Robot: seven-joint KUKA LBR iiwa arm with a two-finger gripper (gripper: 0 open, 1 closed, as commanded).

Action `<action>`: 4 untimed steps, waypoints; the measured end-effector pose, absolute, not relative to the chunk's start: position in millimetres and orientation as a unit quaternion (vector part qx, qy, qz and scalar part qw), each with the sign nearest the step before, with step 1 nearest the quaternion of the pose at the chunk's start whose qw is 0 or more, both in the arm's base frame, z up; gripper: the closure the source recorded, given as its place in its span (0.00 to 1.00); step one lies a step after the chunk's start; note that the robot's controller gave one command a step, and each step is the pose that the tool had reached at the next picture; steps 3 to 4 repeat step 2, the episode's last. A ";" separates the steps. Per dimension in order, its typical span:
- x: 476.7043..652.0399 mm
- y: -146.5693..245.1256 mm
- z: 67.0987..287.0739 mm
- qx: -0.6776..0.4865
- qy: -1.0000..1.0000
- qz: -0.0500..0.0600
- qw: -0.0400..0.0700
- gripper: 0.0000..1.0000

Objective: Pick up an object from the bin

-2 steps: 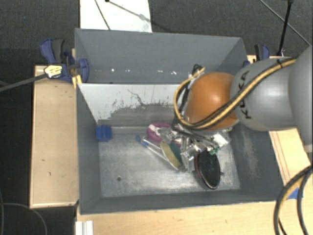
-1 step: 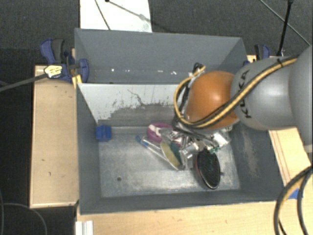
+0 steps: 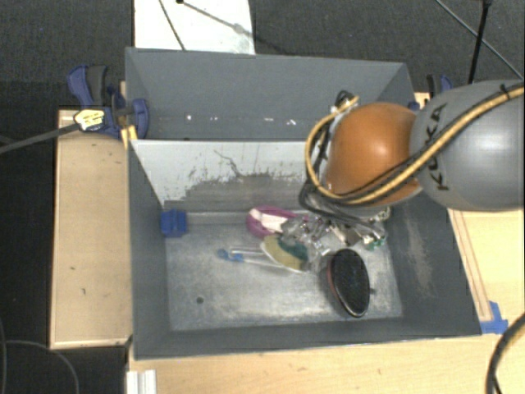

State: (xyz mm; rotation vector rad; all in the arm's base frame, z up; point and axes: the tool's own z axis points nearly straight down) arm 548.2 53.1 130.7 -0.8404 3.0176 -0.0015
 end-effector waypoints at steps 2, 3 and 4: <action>501.3 68.7 285.1 -0.485 0.874 -0.001 0.004 1.00; 501.3 68.7 285.1 -0.485 0.874 -0.001 0.004 1.00; 501.3 68.7 285.1 -0.485 0.874 -0.001 0.004 1.00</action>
Offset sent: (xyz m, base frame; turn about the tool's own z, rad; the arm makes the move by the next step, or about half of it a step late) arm -0.0009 0.0044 0.0606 -0.0229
